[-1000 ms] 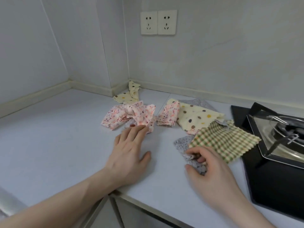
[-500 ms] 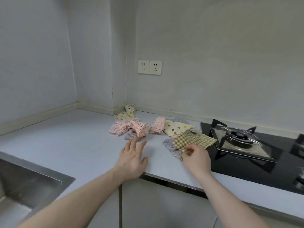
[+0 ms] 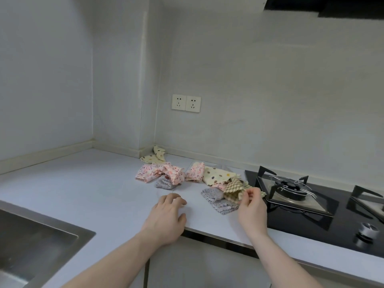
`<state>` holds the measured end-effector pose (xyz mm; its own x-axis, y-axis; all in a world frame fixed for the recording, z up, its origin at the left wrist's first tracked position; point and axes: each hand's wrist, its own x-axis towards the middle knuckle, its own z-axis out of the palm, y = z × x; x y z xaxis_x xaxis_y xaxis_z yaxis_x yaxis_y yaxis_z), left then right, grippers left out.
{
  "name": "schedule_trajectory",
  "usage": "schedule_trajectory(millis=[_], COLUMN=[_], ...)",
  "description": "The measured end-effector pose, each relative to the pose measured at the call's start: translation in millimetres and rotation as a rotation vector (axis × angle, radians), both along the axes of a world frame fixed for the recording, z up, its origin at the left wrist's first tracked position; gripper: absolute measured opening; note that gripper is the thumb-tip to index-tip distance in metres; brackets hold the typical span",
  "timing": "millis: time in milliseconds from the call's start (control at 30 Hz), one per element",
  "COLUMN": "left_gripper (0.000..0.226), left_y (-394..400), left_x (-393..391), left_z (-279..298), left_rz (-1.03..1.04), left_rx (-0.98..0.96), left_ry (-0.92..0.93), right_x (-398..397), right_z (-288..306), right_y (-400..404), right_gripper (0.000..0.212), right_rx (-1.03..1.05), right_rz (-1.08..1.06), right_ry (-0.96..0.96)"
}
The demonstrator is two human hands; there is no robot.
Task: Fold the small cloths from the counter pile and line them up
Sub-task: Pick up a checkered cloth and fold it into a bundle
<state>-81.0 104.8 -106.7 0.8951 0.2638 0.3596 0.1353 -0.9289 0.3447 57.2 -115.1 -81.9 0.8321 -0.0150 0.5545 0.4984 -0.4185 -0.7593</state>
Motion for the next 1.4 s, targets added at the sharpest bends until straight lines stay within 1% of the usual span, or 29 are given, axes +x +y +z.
schedule_trajectory(millis=[100, 200, 233, 300, 367, 400, 433, 533, 633, 700, 767, 800, 833, 900, 967, 1033, 1100, 1200, 1300, 1367, 1400], left_gripper=[0.042, 0.042, 0.043, 0.044, 0.045, 0.045, 0.044, 0.041, 0.040, 0.052, 0.066, 0.066, 0.058, 0.034, 0.015, 0.010, 0.013, 0.020, 0.036, 0.050, 0.053], left_y=[0.0, 0.6, 0.9, -0.1, -3.9, -7.7, -12.8, -35.5, -60.7, -73.1, -81.3, -83.5, -84.0, -80.0, -71.6, -61.8, -50.9, -32.6, -15.0, -5.1, -0.5], left_x=[-1.0, -4.1, -4.6, -5.5, -7.0, -8.6, -10.3, -19.4, -30.8, -39.2, -47.2, -50.2, -51.5, -50.6, -48.5, -48.4, -50.5, -53.5, -53.3, -52.9, -52.5], left_z=[-4.9, -4.5, -2.2, 3.1, 9.2, 13.1, 18.4, 46.5, 83.5, 103.7, 117.9, 122.6, 125.2, 126.5, 125.8, 126.6, 128.4, 130.9, 133.9, 136.7, 138.1], left_rz=[-0.011, -0.028, -0.033, -0.053, -0.073, -0.080, -0.093, -0.182, -0.270, -0.298, -0.302, -0.291, -0.269, -0.215, -0.174, -0.136, -0.094, -0.045, 0.008, 0.030, 0.035], left_rx=[-0.001, -0.022, -0.026, -0.042, -0.080, -0.106, -0.136, -0.280, -0.421, -0.486, -0.559, -0.575, -0.571, -0.550, -0.536, -0.493, -0.446, -0.447, -0.455, -0.463, -0.477], left_ry=[-0.024, -0.048, -0.059, -0.085, -0.116, -0.140, -0.173, -0.288, -0.370, -0.409, -0.434, -0.455, -0.484, -0.543, -0.532, -0.483, -0.436, -0.408, -0.373, -0.351, -0.344], right_x=[-1.9, -1.8, -1.9, -6.0, -14.7, -19.7, -23.5, -37.6, -53.2, -61.3, -70.8, -74.5, -78.8, -82.1, -84.3, -83.6, -83.8, -78.8, -72.4, -66.7, -62.7], right_z=[-3.1, 6.6, 20.6, 61.8, 108.1, 126.6, 142.1, 172.0, 185.3, 186.8, 186.2, 185.6, 184.8, 181.3, 177.9, 175.9, 173.1, 164.2, 156.5, 152.4, 150.7], right_y=[2.0, 2.6, 5.4, 13.2, 21.3, 23.4, 24.4, 24.1, 26.7, 28.3, 26.9, 24.9, 22.5, 16.8, 9.7, 1.2, -9.1, -23.4, -31.1, -33.6, -34.6], right_gripper=[0.008, 0.015, 0.016, 0.015, 0.012, 0.009, 0.006, 0.010, 0.014, 0.023, 0.026, 0.025, 0.025, 0.022, 0.018, 0.016, 0.013, 0.013, 0.032, 0.038, 0.039], right_rx=[0.022, 0.078, 0.133, 0.309, 0.471, 0.477, 0.445, 0.311, 0.292, 0.292, 0.252, 0.212, 0.182, 0.156, 0.134, 0.094, 0.013, -0.097, -0.168, -0.182, -0.184], right_rz=[0.031, 0.077, 0.087, 0.119, 0.193, 0.220, 0.237, 0.286, 0.340, 0.341, 0.331, 0.316, 0.303, 0.300, 0.290, 0.258, 0.215, 0.173, 0.160, 0.135, 0.127], right_ry=[-0.017, 0.042, 0.057, 0.111, 0.159, 0.149, 0.127, 0.079, 0.073, 0.059, 0.044, 0.028, 0.018, 0.014, 0.015, -0.005, -0.040, -0.058, -0.050, -0.032, -0.016])
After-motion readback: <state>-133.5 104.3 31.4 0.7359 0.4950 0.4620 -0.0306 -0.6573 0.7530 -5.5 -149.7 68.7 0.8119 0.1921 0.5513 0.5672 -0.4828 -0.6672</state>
